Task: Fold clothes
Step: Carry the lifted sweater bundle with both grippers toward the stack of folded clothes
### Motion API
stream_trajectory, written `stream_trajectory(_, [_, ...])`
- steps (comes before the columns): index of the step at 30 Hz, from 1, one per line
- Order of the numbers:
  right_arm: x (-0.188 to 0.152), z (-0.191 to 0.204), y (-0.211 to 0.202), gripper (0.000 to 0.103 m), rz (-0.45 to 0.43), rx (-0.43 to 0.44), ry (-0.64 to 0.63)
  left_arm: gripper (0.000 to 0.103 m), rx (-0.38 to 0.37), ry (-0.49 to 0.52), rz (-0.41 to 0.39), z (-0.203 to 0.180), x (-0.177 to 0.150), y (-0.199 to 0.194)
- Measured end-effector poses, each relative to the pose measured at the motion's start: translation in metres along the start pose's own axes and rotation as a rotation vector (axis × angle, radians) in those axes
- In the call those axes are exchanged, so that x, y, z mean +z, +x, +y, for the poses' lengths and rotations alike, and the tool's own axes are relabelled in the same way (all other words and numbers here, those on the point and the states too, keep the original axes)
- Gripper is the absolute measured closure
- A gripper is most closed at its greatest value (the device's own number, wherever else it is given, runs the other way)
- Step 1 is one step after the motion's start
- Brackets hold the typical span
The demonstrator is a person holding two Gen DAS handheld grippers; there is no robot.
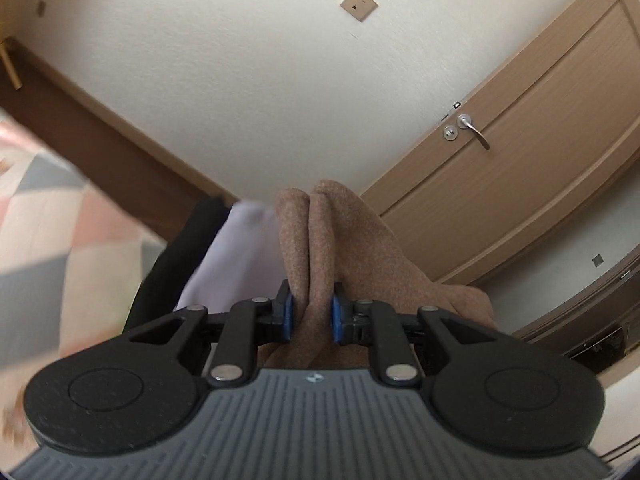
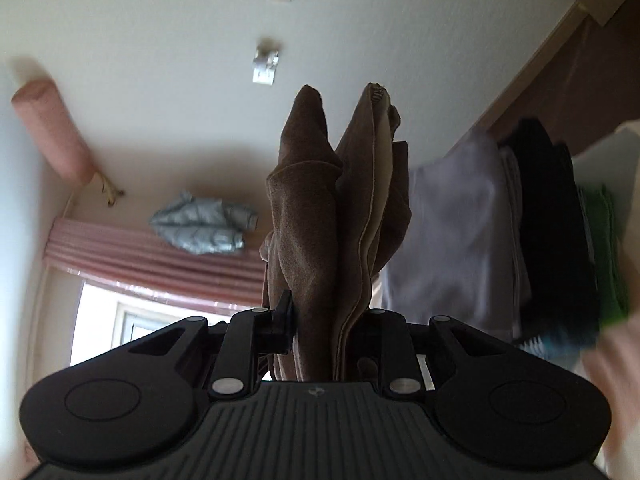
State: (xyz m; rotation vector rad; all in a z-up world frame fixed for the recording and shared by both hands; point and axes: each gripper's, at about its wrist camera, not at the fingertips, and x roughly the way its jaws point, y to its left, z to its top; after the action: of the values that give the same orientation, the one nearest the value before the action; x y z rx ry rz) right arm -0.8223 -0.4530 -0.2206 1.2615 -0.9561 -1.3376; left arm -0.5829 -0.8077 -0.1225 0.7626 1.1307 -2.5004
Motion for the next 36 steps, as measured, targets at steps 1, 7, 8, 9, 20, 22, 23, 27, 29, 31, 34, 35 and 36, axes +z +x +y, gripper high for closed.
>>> stream_trajectory(1, [0.008,-0.006,0.011,0.08,-0.003,-0.003,0.009,0.089,0.005,-0.003,0.009,0.004,0.004,0.01])
stream_trajectory(7, [0.033,-0.044,0.06,0.08,-0.002,-0.095,0.028,0.088,0.037,-0.019,0.066,0.029,0.025,0.073])
stream_trajectory(8, [0.036,-0.051,0.064,0.079,0.0,-0.125,0.025,0.088,0.042,-0.021,0.076,0.033,0.028,0.083])
stream_trajectory(9, [0.038,-0.057,0.067,0.078,0.001,-0.158,0.02,0.088,0.047,-0.024,0.085,0.037,0.032,0.094])
stream_trajectory(20, [0.05,-0.005,0.061,0.058,-0.123,-0.382,-0.517,0.087,0.122,0.042,-0.062,0.03,0.031,0.064])
stream_trajectory(22, [0.039,0.02,0.068,0.058,-0.164,-0.421,-0.711,0.087,0.134,0.126,-0.108,0.005,0.034,0.062])
stream_trajectory(23, [0.032,0.027,0.08,0.058,-0.155,-0.43,-0.787,0.087,0.131,0.171,-0.117,-0.008,0.034,0.067])
stream_trajectory(27, [0.002,0.033,0.128,0.059,-0.123,-0.464,-0.98,0.086,0.125,0.345,-0.124,-0.05,0.027,0.111])
stream_trajectory(29, [-0.007,0.023,0.147,0.061,-0.126,-0.507,-1.021,0.085,0.124,0.368,-0.11,-0.048,0.024,0.134])
stream_trajectory(31, [-0.014,0.015,0.155,0.061,-0.131,-0.547,-1.036,0.087,0.162,0.362,-0.092,-0.037,0.019,0.156])
stream_trajectory(34, [-0.021,0.001,0.16,0.061,-0.115,-0.567,-1.057,0.092,0.204,0.272,-0.063,-0.005,0.009,0.177])
stream_trajectory(35, [-0.022,-0.005,0.158,0.061,-0.112,-0.561,-1.076,0.093,0.2,0.231,-0.07,0.006,0.005,0.179])
stream_trajectory(36, [-0.022,-0.011,0.156,0.061,-0.11,-0.555,-1.095,0.096,0.186,0.187,-0.085,0.017,0.001,0.18])
